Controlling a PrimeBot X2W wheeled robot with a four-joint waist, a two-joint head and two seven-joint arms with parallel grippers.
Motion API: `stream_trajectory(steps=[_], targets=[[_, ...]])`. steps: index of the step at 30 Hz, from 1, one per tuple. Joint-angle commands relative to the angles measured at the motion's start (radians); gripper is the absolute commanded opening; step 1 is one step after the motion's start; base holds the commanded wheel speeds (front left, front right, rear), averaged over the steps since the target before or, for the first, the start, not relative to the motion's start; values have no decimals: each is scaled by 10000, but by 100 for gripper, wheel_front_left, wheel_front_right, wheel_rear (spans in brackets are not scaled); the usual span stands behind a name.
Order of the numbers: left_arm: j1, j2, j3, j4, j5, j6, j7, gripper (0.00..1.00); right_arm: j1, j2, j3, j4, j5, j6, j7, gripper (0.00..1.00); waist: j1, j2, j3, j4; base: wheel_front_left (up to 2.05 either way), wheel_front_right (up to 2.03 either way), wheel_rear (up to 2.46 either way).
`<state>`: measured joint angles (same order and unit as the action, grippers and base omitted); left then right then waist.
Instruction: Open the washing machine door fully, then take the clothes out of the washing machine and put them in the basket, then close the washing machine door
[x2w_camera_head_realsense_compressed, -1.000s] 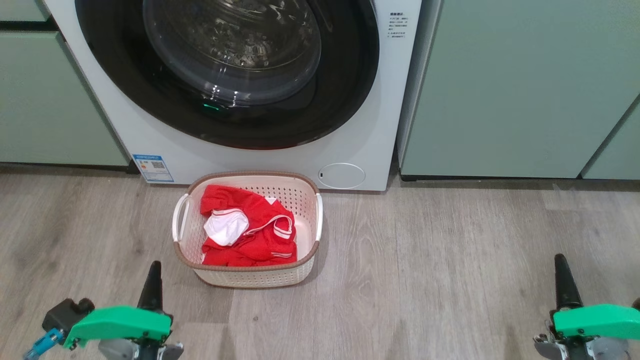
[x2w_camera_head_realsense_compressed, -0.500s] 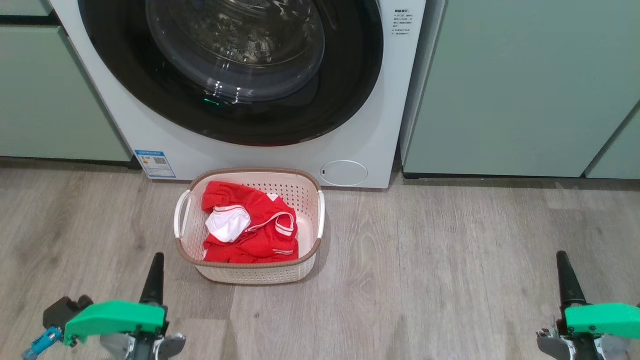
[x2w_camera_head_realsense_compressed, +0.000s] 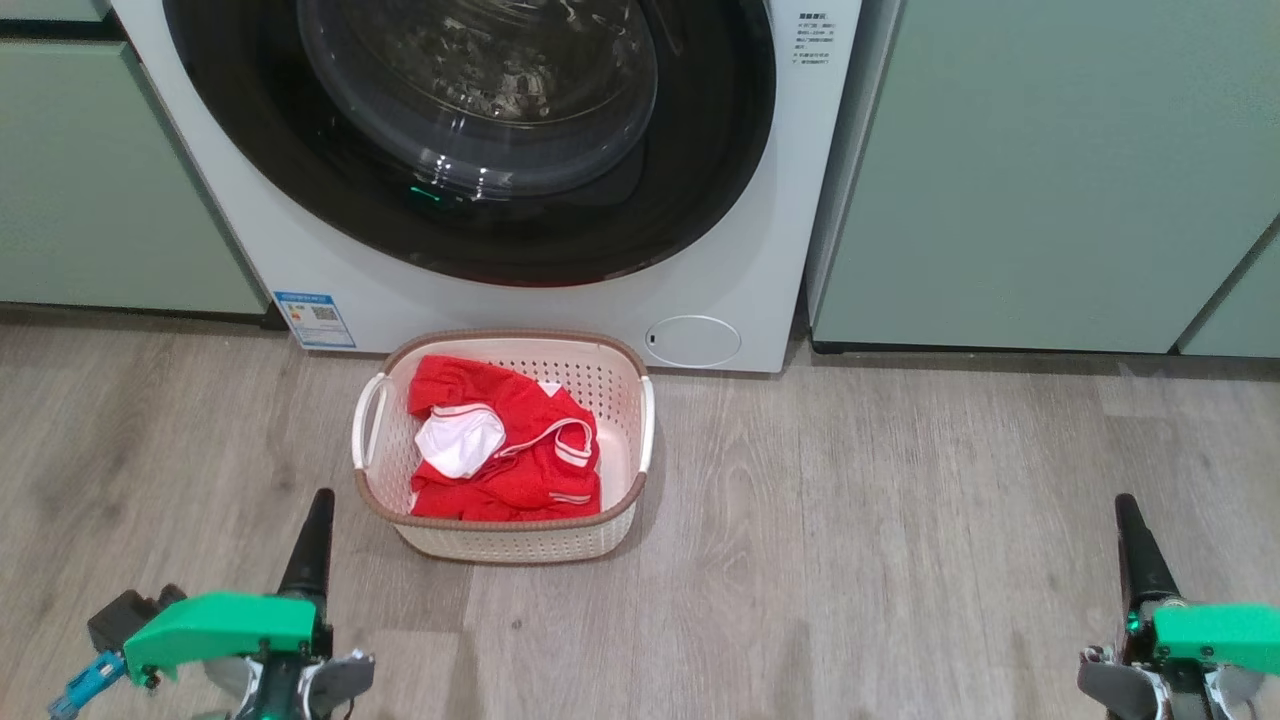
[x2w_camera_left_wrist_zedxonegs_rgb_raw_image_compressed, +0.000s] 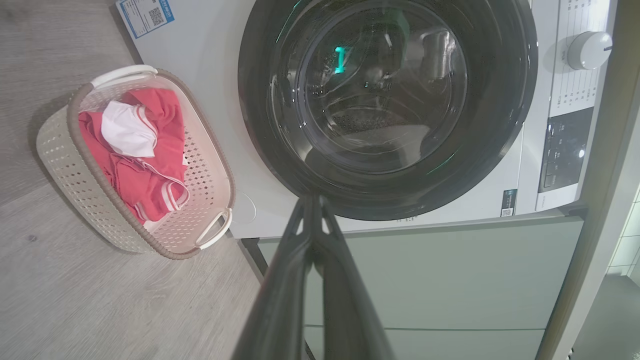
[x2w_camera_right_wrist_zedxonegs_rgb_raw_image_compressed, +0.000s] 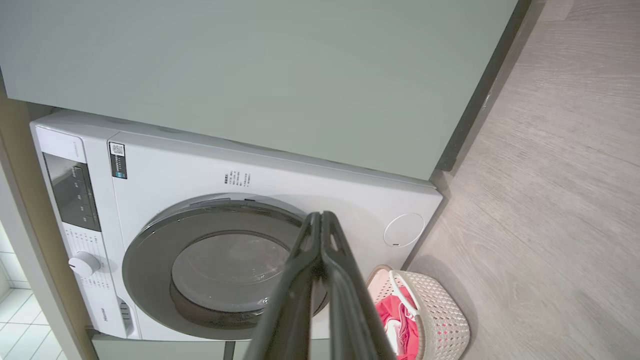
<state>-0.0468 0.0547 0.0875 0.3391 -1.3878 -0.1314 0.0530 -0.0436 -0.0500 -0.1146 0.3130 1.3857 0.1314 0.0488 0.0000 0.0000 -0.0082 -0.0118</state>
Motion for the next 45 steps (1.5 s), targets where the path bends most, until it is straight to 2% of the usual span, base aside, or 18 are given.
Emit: stream_trajectory(steps=[1,19,45], targets=[[-581,35,259,-402,-251,6,69,0,-561,-23,112,-416,259,-6,108,0,0,0,6,7,0,0,0],[-611,-44,266,-932,-2172,8,595,0,-642,-3,6,-678,2193,-7,638,0,0,0,111,116,0,0,0],[-612,-45,264,-941,-2207,8,603,0,-644,-3,6,-683,2228,-7,646,0,0,0,113,118,0,0,0]])
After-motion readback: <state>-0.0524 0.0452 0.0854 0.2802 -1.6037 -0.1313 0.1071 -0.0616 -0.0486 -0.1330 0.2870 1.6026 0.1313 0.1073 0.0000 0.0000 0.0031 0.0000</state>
